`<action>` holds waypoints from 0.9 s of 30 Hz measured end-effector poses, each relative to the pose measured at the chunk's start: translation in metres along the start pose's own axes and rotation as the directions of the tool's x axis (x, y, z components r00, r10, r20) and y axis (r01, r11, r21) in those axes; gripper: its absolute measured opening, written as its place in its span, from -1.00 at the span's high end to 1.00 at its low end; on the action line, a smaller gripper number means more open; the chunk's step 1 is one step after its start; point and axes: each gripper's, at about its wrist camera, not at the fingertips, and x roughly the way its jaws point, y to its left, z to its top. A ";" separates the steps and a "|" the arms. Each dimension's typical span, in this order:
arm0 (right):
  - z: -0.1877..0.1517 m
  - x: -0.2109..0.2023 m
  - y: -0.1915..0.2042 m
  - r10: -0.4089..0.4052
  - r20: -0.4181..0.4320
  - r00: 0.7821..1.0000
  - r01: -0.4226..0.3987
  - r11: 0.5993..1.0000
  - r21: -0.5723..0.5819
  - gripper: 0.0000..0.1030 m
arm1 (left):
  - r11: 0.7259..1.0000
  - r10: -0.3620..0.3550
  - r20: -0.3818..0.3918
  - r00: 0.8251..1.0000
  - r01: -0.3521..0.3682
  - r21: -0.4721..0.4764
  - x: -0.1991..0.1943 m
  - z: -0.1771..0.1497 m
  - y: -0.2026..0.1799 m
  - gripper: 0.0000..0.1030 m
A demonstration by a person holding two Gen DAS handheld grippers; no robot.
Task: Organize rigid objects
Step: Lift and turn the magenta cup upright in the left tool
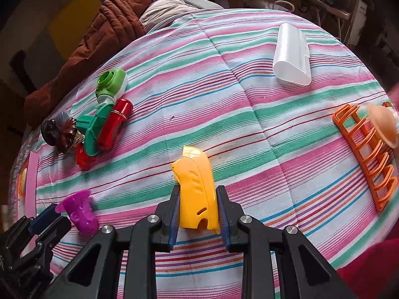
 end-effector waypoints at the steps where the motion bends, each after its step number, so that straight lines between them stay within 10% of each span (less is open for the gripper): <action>1: 0.000 0.000 0.000 -0.001 0.000 1.000 0.001 1.000 -0.002 0.47 | 1.000 -0.003 -0.002 1.000 0.003 -0.002 0.001 -0.003 -0.001 0.36; 7: 0.000 0.000 0.002 -0.003 0.000 1.000 0.003 1.000 -0.006 0.47 | 1.000 -0.019 -0.009 1.000 0.019 -0.014 0.013 -0.007 -0.007 0.36; 15: 0.000 0.000 0.002 -0.006 0.000 1.000 0.006 1.000 -0.014 0.47 | 0.967 -0.208 -0.007 0.978 0.205 -0.152 0.006 0.015 0.010 0.50; 27: 0.000 0.001 0.003 -0.008 -0.002 1.000 0.008 1.000 -0.021 0.47 | 0.828 -0.193 0.006 0.981 0.166 -0.536 0.021 0.008 0.109 0.58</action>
